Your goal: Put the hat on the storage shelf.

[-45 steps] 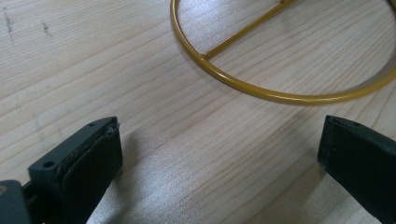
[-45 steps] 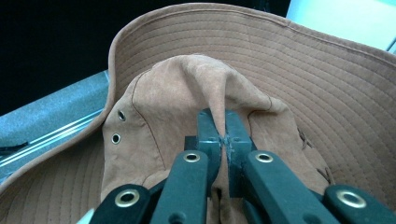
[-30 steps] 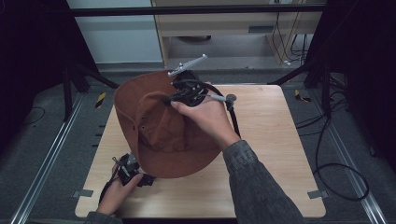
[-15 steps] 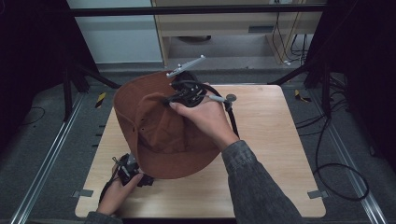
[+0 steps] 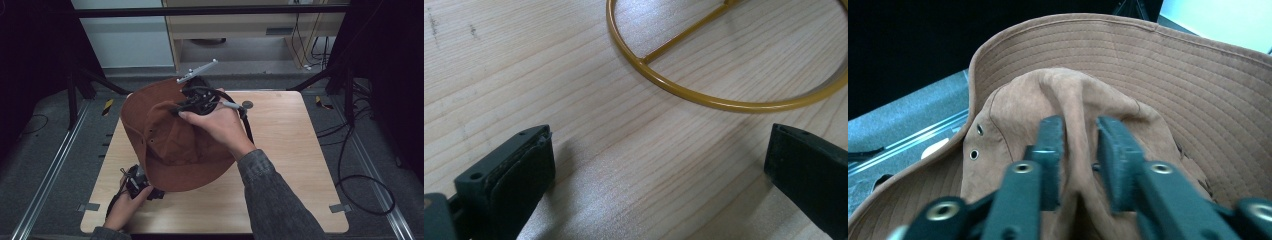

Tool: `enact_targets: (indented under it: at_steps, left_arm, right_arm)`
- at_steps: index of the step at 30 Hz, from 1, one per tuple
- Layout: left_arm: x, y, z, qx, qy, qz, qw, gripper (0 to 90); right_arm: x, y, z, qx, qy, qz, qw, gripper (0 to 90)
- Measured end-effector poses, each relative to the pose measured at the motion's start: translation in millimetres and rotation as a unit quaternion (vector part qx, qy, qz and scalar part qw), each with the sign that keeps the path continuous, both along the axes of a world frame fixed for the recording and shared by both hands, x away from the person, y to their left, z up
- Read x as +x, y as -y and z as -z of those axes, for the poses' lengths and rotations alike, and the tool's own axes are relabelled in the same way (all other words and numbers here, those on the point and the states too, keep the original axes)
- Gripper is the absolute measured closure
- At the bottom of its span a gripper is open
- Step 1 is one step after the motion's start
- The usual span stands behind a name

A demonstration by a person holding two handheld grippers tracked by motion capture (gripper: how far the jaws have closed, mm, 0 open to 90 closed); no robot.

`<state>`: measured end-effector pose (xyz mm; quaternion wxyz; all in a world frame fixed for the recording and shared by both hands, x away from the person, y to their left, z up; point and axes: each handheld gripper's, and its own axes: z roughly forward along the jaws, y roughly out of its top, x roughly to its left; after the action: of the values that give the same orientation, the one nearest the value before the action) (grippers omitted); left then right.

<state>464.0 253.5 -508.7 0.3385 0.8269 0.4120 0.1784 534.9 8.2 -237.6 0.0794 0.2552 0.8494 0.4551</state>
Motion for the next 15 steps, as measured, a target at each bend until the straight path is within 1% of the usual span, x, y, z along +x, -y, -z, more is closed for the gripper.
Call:
enact_targets:
  at_steps: [8,9,12,15]
  left_arm:
    - [0.0,0.0,0.0,0.000,0.000,0.000,1.0000,0.0]
    - [0.0,0.0,0.0,0.000,0.000,0.000,1.0000,0.0]
    - [0.0,0.0,0.0,0.000,0.000,0.000,1.0000,0.0]
    - [0.0,0.0,0.0,0.000,0.000,0.000,1.0000,0.0]
  right_arm:
    - [-0.5,-1.3,0.5,-0.003,0.001,0.002,1.0000,50.5]
    - [-1.4,-1.0,0.0,-0.003,0.003,0.004,1.0000,46.1]
    - [-3.6,-0.2,-1.3,0.000,0.007,0.002,1.0000,38.8]
    - [-5.9,0.9,-2.5,0.000,0.019,0.004,0.9998,31.6]
